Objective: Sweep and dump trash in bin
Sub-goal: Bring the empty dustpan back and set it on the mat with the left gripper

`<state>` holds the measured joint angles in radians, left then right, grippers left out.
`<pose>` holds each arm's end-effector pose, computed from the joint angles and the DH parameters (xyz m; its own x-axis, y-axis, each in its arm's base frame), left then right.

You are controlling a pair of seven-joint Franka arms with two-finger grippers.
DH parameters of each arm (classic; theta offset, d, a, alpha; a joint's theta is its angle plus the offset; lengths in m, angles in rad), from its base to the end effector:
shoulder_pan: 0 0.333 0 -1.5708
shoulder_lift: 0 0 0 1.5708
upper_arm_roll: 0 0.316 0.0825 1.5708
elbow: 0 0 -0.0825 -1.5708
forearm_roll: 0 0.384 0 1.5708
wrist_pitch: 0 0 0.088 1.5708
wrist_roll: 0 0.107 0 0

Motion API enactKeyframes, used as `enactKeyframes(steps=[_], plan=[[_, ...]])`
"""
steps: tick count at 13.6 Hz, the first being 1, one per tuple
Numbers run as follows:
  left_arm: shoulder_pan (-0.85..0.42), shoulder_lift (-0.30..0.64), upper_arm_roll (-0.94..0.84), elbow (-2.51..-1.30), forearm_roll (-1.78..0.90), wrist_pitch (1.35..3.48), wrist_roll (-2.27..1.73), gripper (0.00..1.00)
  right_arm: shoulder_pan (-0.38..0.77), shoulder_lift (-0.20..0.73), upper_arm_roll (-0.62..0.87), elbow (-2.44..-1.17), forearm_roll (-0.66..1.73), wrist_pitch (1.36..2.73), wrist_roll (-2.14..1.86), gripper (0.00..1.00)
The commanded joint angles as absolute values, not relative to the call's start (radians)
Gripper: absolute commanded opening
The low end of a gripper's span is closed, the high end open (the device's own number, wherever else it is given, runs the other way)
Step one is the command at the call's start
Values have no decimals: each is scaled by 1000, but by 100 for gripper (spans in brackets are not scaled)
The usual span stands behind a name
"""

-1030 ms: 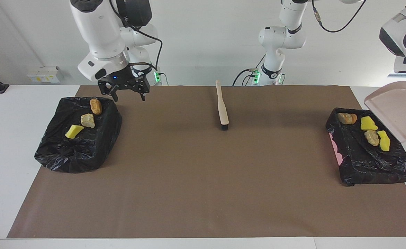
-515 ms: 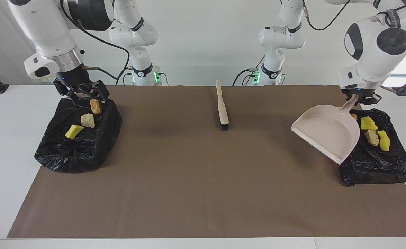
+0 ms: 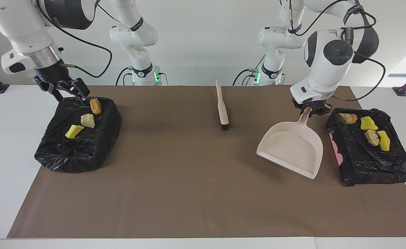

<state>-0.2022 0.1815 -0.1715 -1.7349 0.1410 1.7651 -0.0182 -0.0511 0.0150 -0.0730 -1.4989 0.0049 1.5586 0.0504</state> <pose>0.5635 -0.2017 0.4594 0.9168 -0.3712 -0.1472 -0.3876 -0.9159 -0.1045 0.5544 -0.0683 0.6490 0.9839 -0.1734 0.0445 -0.1733 -0.9849 -0.0061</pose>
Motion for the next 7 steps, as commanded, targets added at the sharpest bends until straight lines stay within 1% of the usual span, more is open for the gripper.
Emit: enactKeyframes(steps=[1,3,7], plan=[[-201,254,-238,-1707,91,1834,-184,0,-48,-47,-63,-1588,9,1563,87,100],[-207,336,-313,-1636,97,1859,-321,0,-48,-51,-60,-1595,8,1560,74,100],[-222,397,-356,-1612,97,1966,-509,0,-46,-89,-54,-1649,6,1571,57,100]])
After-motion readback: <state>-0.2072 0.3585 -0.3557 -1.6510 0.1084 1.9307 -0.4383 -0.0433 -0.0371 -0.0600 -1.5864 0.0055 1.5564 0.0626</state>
